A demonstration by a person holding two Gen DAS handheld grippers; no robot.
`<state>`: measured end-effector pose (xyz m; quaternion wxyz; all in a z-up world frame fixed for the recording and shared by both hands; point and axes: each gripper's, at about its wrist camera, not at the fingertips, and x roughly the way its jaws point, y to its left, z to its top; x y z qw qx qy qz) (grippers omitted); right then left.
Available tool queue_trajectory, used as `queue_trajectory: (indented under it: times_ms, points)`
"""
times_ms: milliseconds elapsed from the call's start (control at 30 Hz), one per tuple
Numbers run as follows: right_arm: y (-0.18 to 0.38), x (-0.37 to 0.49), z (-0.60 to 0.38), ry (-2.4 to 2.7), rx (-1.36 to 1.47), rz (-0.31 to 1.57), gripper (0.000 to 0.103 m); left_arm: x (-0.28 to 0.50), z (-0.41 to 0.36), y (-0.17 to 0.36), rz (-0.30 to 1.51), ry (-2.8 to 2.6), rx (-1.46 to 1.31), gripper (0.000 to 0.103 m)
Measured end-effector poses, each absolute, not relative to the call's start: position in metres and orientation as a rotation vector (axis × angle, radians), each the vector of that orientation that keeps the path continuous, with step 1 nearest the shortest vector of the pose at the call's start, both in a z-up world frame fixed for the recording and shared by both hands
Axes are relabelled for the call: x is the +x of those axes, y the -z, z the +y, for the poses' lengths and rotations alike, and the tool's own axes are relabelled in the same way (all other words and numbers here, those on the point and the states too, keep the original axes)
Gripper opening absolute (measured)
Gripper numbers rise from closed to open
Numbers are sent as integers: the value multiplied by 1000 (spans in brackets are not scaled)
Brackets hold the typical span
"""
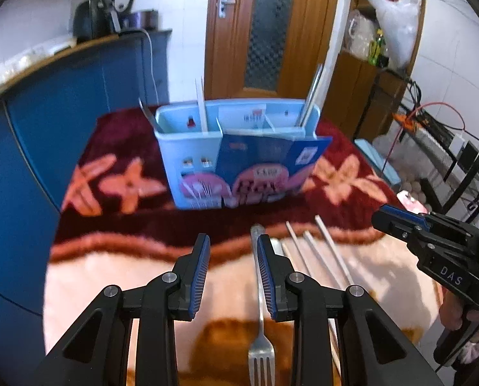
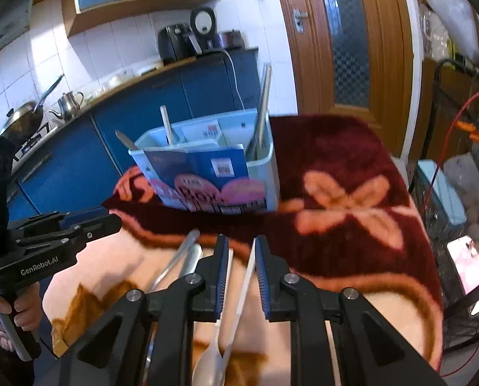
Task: Organize utensils
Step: 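Return both tools and grasp a metal spoon with the left tool while the right grasps a white spoon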
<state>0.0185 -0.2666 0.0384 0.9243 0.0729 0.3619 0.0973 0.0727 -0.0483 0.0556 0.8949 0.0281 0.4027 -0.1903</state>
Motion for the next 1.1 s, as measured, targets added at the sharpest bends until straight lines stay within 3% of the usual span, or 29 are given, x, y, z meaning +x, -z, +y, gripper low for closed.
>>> queue_trajectory:
  times_ms: [400, 1100]
  points:
    - [-3, 34, -271, -219, 176, 930, 23, 87, -63, -15, 1019, 418, 66, 31]
    - [20, 72, -262, -258, 181, 1172, 23, 116, -87, 11, 1177, 465, 115, 31]
